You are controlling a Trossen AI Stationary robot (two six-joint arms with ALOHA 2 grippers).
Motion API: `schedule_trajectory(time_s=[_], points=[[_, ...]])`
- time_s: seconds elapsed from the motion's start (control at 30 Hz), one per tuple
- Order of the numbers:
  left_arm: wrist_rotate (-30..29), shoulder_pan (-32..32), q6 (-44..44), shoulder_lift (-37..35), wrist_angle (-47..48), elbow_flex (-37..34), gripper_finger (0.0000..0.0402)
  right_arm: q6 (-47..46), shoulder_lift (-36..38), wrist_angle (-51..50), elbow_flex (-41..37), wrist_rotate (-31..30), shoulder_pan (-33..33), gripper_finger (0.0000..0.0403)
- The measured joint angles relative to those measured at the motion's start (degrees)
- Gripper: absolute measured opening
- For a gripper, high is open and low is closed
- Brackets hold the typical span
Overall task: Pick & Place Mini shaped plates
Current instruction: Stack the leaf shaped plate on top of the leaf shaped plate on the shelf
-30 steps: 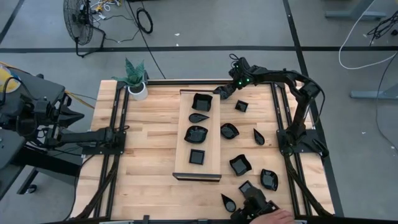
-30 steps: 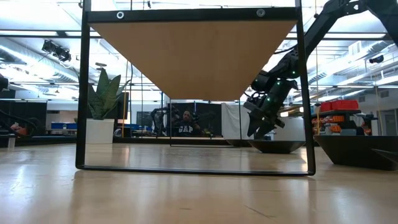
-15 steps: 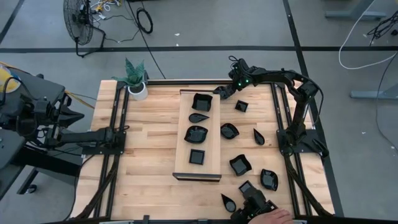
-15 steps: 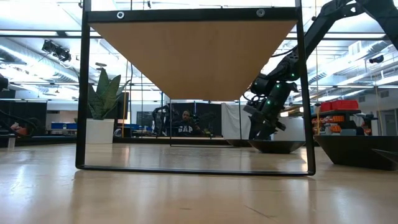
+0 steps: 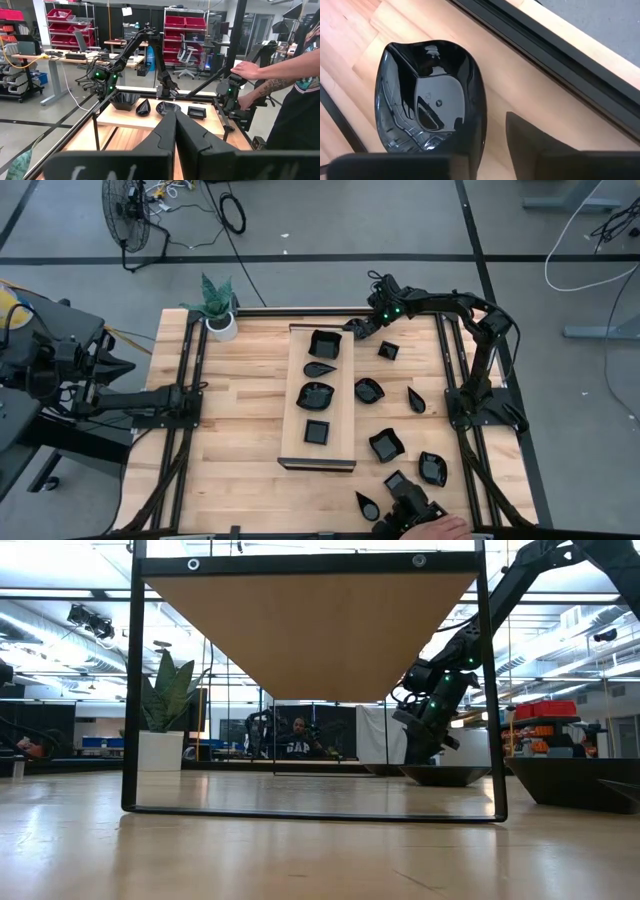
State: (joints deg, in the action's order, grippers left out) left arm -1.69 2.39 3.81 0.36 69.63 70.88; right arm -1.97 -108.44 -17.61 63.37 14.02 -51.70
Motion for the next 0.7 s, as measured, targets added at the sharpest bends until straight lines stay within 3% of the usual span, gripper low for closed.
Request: schedule_trajectory(time_s=[0.53,0.7], points=[[0.0,0.0,0.0,0.0,0.0,0.0,0.0014,2.5,0.1,0.0,0.1,0.1,0.0,0.0009],[0.0,0.0,0.0,0.0,0.0,0.0,0.0014,2.5,0.1,0.1,0.1,0.1,0.0,0.0004]])
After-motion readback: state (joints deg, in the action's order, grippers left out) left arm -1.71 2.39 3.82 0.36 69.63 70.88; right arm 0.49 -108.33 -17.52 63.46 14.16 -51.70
